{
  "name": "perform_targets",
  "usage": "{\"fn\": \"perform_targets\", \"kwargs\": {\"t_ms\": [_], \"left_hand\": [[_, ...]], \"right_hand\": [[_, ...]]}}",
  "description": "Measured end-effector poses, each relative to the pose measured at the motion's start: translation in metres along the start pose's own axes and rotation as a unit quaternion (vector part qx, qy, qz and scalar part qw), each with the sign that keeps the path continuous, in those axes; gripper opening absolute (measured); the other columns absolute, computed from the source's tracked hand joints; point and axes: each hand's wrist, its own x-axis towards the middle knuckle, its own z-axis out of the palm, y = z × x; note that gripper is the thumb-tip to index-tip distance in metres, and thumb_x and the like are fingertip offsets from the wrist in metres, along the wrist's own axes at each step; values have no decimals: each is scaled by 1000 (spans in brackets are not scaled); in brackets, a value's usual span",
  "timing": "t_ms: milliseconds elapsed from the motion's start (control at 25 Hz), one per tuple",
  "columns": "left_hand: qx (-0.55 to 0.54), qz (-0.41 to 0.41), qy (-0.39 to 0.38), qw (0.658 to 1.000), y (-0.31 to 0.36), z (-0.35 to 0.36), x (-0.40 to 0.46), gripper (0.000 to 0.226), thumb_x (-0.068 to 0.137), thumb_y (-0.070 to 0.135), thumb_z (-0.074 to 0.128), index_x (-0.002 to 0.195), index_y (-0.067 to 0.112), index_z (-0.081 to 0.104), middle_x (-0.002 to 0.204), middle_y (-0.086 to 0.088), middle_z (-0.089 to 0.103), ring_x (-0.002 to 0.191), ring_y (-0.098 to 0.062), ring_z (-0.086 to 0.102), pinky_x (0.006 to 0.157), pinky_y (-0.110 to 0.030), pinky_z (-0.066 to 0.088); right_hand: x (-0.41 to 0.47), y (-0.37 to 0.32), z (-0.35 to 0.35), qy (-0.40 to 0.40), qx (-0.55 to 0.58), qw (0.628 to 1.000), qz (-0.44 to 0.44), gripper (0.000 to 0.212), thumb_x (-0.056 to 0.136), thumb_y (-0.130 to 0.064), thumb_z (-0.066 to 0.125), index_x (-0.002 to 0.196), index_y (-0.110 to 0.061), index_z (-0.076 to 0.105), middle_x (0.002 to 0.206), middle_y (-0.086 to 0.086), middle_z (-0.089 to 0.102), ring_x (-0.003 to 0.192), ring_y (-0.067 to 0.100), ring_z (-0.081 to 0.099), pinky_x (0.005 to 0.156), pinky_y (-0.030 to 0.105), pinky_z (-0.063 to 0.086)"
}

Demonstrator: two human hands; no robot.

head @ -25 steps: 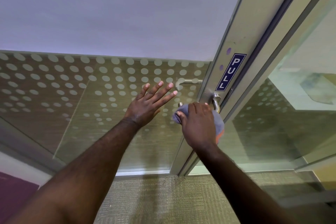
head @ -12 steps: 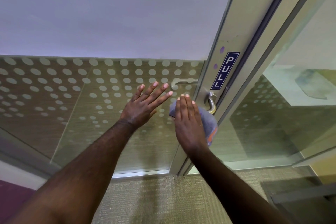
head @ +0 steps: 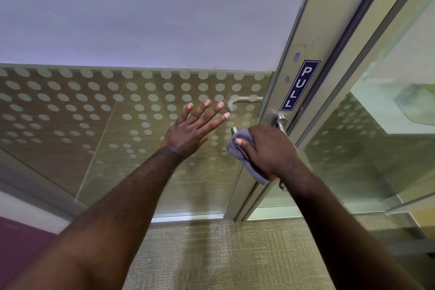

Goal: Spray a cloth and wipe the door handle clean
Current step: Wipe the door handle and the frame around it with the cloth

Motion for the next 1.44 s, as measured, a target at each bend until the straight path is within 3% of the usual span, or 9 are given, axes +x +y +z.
{"fn": "perform_targets", "kwargs": {"t_ms": [160,320,440,640,800,960,1080,1240,1440], "left_hand": [[11,0,20,1000,1,0,0,114,75,31,78,156,30,-2,163,2,7,150,-19,0,121,-43,-5],[10,1,24,1000,1,2,-1,116,74,33,79,156,30,-3,162,1,11,149,-19,1,120,-44,0],[13,2,22,1000,2,1,-1,116,75,34,78,156,30,-5,162,1,10,149,-20,4,119,-44,5],[3,5,21,1000,1,1,0,117,74,34,79,156,29,-5,161,-1,11,148,-20,0,118,-44,3],[2,4,14,1000,0,2,0,117,74,34,79,156,29,-6,162,-1,8,148,-21,0,118,-44,3],[0,1,15,1000,1,1,0,118,73,33,79,156,29,-6,162,-1,9,148,-21,0,118,-45,3],[-6,-3,15,1000,2,1,0,119,73,31,80,156,29,-6,162,0,6,148,-20,0,118,-45,3],[-11,-4,19,1000,4,2,0,119,73,31,80,156,30,-6,162,3,-3,149,-19,-3,119,-45,0],[-9,-10,31,999,4,6,0,115,74,31,79,157,29,-1,164,5,-2,151,-17,-8,120,-43,-5]], "right_hand": [[35,-27,-13,-134,58,980,139,37,95,-48,32,80,-30,60,86,-3,64,87,22,61,79,38,46],[27,-70,21,-22,-160,967,196,39,98,-35,36,109,-8,60,107,16,63,99,33,58,91,44,41],[6,-64,47,79,-201,968,129,44,94,-19,44,131,5,44,130,28,52,125,40,46,111,50,32],[-17,-16,59,142,-136,981,1,62,90,-19,65,141,0,36,144,21,46,139,33,35,118,42,14],[-24,24,46,120,-122,984,-55,62,87,-30,67,137,-3,42,139,18,52,134,31,39,117,39,14],[-21,43,21,92,-44,994,-40,46,90,-47,46,124,-18,57,121,7,63,116,26,55,109,40,34],[-10,23,14,101,-4,994,37,32,96,-44,34,101,-33,62,90,-5,66,86,18,59,82,37,45],[16,-25,18,103,-76,977,170,47,100,-40,29,78,-19,65,75,5,67,67,23,61,66,36,48],[27,-67,28,76,-115,969,206,41,99,-37,35,103,-6,60,96,14,64,87,30,58,84,42,41]]}}
